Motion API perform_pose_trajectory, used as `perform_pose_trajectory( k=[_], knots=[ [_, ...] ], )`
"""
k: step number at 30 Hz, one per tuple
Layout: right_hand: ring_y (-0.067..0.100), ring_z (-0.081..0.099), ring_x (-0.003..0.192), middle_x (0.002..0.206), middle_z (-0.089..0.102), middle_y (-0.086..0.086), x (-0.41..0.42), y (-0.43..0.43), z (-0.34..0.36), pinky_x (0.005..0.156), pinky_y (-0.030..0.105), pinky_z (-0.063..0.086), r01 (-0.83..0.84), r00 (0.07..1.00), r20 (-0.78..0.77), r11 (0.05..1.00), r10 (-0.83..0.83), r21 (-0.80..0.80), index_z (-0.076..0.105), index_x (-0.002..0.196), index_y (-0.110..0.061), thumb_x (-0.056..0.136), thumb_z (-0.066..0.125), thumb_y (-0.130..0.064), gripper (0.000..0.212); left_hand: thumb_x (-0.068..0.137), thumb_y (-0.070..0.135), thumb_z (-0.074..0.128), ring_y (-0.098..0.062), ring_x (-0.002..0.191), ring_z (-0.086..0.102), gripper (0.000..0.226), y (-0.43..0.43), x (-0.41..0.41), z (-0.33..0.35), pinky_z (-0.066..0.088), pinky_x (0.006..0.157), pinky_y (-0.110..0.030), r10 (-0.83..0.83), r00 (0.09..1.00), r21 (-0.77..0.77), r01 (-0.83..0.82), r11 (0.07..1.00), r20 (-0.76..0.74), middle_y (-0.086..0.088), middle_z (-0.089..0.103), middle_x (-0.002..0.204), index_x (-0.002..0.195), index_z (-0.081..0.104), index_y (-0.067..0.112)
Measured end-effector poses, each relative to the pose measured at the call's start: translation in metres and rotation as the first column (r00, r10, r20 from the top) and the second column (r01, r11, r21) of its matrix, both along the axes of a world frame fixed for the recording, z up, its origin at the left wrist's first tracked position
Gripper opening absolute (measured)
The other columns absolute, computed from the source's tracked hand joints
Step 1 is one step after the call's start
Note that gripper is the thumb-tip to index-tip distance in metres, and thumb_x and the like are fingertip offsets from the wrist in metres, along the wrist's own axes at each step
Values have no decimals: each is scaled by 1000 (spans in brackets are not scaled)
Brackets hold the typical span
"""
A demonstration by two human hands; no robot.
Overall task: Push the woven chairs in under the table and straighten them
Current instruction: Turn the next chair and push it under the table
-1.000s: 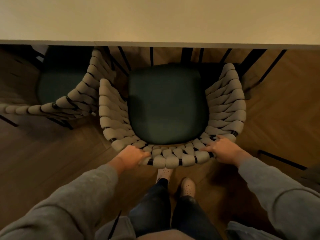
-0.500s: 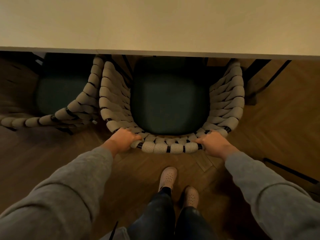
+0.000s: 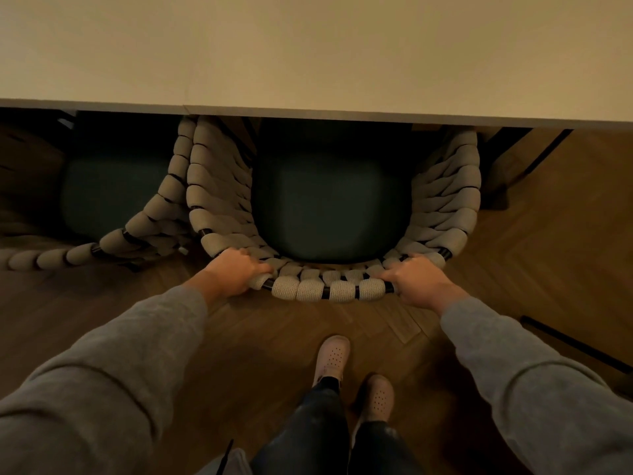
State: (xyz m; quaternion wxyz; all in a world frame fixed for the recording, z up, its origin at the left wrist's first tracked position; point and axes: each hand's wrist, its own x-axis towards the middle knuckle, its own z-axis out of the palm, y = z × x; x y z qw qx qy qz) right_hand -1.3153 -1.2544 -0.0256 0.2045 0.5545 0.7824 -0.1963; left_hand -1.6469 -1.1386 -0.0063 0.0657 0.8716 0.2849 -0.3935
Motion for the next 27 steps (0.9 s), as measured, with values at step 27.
perform_pose_trajectory(
  k=[27],
  knots=[
    [23, 9, 148, 159, 19, 6, 26, -37, 24, 120, 46, 2, 304, 944, -186, 936, -271, 180, 9, 153, -31, 83, 67, -48, 92, 86, 68, 48, -24, 144, 25, 84, -51, 121, 15, 17, 118, -38, 72, 844, -100, -22, 995, 532, -7, 24, 158, 152, 25, 22]
  ],
)
